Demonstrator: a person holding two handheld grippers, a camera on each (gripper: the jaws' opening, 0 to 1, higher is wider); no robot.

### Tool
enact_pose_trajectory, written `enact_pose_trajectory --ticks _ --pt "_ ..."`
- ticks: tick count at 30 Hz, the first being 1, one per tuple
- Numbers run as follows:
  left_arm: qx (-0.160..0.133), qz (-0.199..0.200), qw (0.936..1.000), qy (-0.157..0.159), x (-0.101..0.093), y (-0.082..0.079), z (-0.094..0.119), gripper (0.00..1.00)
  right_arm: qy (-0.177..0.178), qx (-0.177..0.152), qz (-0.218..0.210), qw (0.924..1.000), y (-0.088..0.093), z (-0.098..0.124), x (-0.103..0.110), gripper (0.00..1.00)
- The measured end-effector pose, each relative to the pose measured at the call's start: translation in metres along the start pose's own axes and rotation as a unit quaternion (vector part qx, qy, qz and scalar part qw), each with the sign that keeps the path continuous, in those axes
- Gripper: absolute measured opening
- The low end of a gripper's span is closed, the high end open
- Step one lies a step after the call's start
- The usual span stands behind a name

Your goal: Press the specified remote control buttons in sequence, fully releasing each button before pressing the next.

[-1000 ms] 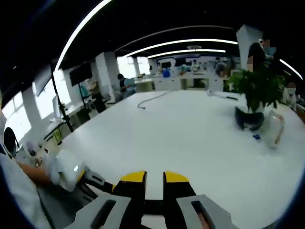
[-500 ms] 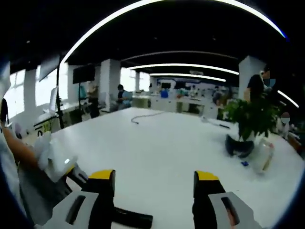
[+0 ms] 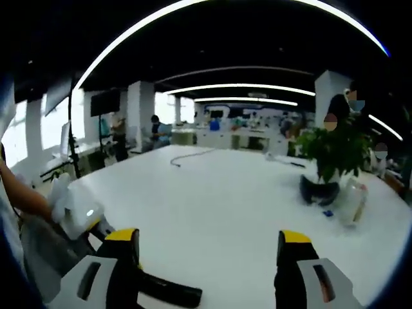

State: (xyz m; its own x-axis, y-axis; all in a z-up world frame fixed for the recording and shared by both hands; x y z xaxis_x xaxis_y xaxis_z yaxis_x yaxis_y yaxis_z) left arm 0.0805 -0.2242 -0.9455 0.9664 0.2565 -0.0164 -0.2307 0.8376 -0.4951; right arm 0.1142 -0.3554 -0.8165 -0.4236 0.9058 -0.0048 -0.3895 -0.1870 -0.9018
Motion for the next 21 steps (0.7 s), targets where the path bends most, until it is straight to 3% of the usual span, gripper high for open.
enact_pose_trajectory --ticks 21 --pt "0.018 -0.036 0.9992 -0.008 0.061 0.002 0.0 0.23 0.008 0.012 -0.013 0.9998 0.005 -0.002 -0.006 0.89"
Point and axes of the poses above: the point that each gripper's makers call its tool centre point, and the gripper's own axes: z roughly backward along the fingers, x roughly to its left, y roughly out of its underside, the point moved 3 cm from there along z, roughly backward along the fingers, and after that the axes turned 5 degrees about x, right-handed, at the moved point
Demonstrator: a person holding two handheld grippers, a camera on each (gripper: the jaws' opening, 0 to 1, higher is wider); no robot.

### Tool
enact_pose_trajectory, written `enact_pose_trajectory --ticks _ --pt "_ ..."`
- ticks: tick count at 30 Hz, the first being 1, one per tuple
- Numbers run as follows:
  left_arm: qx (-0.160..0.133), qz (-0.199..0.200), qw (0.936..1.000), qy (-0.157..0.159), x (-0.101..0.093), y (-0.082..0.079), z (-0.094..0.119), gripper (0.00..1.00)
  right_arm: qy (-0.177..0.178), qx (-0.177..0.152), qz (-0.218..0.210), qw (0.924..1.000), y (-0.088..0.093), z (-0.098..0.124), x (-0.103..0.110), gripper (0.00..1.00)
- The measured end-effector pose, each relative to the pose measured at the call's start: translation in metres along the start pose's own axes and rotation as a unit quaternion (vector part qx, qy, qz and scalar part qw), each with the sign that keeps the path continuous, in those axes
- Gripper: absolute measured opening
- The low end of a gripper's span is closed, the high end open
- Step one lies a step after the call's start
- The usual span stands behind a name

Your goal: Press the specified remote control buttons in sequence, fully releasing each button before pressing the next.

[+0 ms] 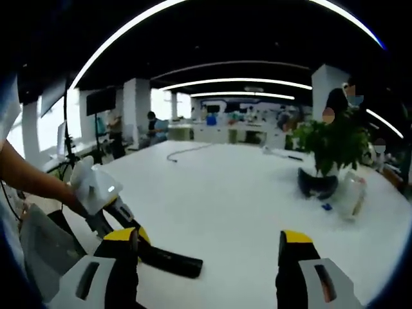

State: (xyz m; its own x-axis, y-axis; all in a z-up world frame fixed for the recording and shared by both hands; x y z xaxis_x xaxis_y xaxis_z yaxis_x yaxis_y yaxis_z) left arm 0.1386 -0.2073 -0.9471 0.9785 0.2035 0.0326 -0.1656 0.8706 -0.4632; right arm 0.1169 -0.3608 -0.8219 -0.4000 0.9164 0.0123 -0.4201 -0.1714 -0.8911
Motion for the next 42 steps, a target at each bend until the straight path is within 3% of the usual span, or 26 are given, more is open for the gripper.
enact_pose_trajectory --ticks 4,27,42 --pt "0.008 -0.013 0.9999 -0.002 0.01 -0.002 -0.001 0.23 -0.001 0.001 -0.001 1.0 0.001 -0.001 0.0 0.89" --pt "0.05 -0.049 0.9966 -0.043 0.109 -0.01 0.002 0.23 -0.003 0.022 0.002 0.9997 0.008 -0.003 0.001 0.86" --pt "0.063 -0.046 0.9951 -0.061 0.172 -0.01 0.001 0.23 -0.006 0.043 -0.001 0.9991 0.015 -0.005 0.002 0.84"
Point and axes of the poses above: the point that each gripper's makers call its tool centre point, and the gripper's own axes: z roughly backward along the fingers, x roughly to its left, y roughly out of its underside, the point moved 3 cm from there along z, roughly backward along the fingers, and after that the axes turned 5 degrees about x, right-handed, at the moved point
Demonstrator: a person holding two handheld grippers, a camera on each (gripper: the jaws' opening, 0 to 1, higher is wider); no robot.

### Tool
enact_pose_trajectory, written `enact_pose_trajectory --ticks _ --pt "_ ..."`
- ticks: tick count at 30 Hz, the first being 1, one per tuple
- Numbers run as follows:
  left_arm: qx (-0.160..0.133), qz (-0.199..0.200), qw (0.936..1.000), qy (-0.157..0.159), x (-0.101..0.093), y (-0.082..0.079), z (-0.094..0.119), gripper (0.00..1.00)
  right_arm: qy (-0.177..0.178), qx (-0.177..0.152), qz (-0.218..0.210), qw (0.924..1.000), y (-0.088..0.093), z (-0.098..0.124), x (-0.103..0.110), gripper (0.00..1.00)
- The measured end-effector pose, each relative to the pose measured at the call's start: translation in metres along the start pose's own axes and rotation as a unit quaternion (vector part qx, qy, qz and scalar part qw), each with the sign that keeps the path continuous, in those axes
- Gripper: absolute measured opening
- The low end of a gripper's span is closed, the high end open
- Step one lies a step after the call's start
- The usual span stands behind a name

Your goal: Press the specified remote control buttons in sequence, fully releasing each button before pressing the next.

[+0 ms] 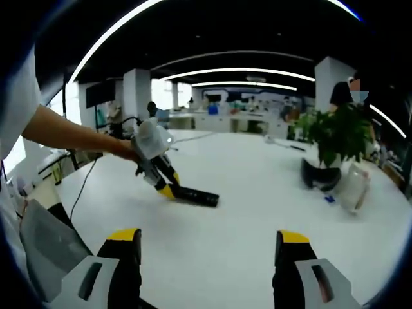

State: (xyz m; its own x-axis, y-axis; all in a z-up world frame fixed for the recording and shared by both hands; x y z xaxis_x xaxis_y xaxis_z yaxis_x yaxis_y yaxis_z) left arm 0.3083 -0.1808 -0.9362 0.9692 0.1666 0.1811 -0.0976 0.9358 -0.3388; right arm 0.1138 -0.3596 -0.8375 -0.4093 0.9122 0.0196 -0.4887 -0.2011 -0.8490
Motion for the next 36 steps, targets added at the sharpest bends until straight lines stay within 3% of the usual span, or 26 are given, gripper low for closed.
enact_pose_trajectory --ticks 16,23,30,34,36 --pt "0.009 -0.013 0.9996 -0.023 0.041 -0.003 -0.014 0.23 0.004 0.018 -0.004 0.9998 0.005 -0.003 -0.002 0.83" --pt "0.026 -0.047 0.9978 -0.039 0.059 0.001 -0.021 0.23 0.006 0.024 -0.008 0.9997 0.006 -0.004 -0.004 0.83" --pt "0.023 -0.064 0.9962 -0.055 0.071 -0.002 -0.021 0.23 0.003 0.031 -0.004 0.9995 0.008 -0.006 -0.002 0.83" --pt "0.014 -0.057 0.997 -0.051 0.073 -0.004 -0.021 0.24 0.002 0.032 -0.005 0.9995 0.008 -0.006 -0.002 0.82" --pt "0.005 -0.034 0.9981 -0.051 0.072 -0.006 -0.02 0.24 0.003 0.032 -0.006 0.9995 0.008 -0.006 -0.003 0.82"
Point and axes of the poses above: the point that each gripper's makers call its tool centre point, and the gripper's own axes: z roughly backward along the fingers, x roughly to its left, y roughly out of its underside, the point moved 3 cm from there along z, roughly backward along the fingers, and after that the axes turned 5 degrees about x, right-handed, at the moved point
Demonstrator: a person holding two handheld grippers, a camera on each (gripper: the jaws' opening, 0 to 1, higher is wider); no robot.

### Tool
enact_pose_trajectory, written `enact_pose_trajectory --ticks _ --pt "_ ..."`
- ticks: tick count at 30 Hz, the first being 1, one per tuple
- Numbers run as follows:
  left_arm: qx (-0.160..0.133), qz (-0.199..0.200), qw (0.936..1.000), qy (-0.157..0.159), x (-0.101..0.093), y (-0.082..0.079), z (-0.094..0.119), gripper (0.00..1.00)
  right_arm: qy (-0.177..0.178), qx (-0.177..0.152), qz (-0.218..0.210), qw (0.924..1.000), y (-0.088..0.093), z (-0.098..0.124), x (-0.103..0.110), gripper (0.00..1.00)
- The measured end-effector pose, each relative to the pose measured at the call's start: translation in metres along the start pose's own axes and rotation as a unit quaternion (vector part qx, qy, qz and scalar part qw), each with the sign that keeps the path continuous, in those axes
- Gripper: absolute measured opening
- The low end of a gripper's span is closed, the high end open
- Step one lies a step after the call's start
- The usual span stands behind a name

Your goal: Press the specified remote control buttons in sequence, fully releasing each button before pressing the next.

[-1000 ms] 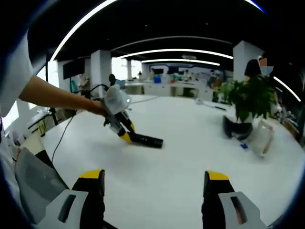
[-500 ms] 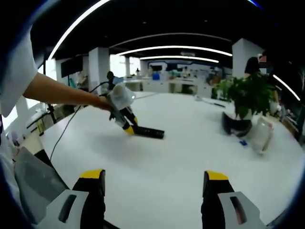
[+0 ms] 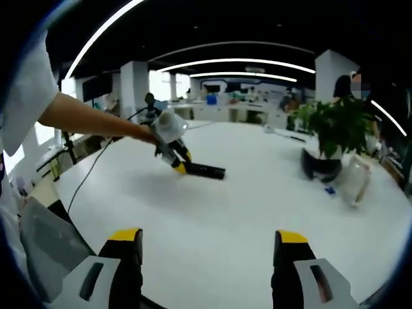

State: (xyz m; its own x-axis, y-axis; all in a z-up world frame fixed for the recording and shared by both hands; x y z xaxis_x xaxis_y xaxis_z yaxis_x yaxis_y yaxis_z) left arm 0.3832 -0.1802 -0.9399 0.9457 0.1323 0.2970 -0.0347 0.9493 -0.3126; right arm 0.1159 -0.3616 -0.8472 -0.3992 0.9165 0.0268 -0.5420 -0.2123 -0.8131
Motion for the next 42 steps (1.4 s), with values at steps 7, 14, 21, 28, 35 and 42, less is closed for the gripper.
enact_pose_trajectory --ticks 7,14,21,28,35,42 --pt "-0.002 0.006 0.9999 -0.011 0.001 0.0 0.003 0.28 -0.001 -0.003 0.0 1.0 -0.001 0.0 0.0 0.82" --pt "-0.02 0.147 0.988 -0.045 0.008 0.008 0.005 0.44 -0.002 -0.009 -0.001 1.0 -0.003 0.001 0.0 0.83" --pt "-0.059 0.274 0.9593 -0.039 -0.003 0.024 0.009 0.63 -0.003 -0.02 -0.002 0.9998 -0.006 0.002 -0.001 0.83" --pt "-0.082 0.31 0.9423 -0.097 -0.031 0.035 0.024 0.71 -0.003 -0.035 0.006 0.9994 -0.011 0.005 0.001 0.84" --pt "-0.156 0.358 0.9147 -0.102 -0.07 0.02 0.048 0.8 -0.008 -0.036 0.008 0.9993 -0.011 0.004 0.002 0.85" --pt "-0.179 0.354 0.9054 -0.151 -0.103 0.022 0.08 0.91 -0.01 -0.042 0.005 0.9991 -0.012 0.006 0.002 0.86"
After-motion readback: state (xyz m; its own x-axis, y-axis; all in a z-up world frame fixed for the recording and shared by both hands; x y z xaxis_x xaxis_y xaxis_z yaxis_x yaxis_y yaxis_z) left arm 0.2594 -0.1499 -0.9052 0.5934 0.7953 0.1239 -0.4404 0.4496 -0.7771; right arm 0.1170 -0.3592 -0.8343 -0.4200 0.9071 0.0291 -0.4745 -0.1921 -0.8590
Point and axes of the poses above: the point that each gripper's makers call its tool centre point, and the gripper's own axes: z roughly backward along the fingers, x roughly to its left, y roughly out of its underside, the point moved 3 cm from there along z, roughly backward along the fingers, and after that the axes turned 5 degrees about x, right-handed, at the moved point
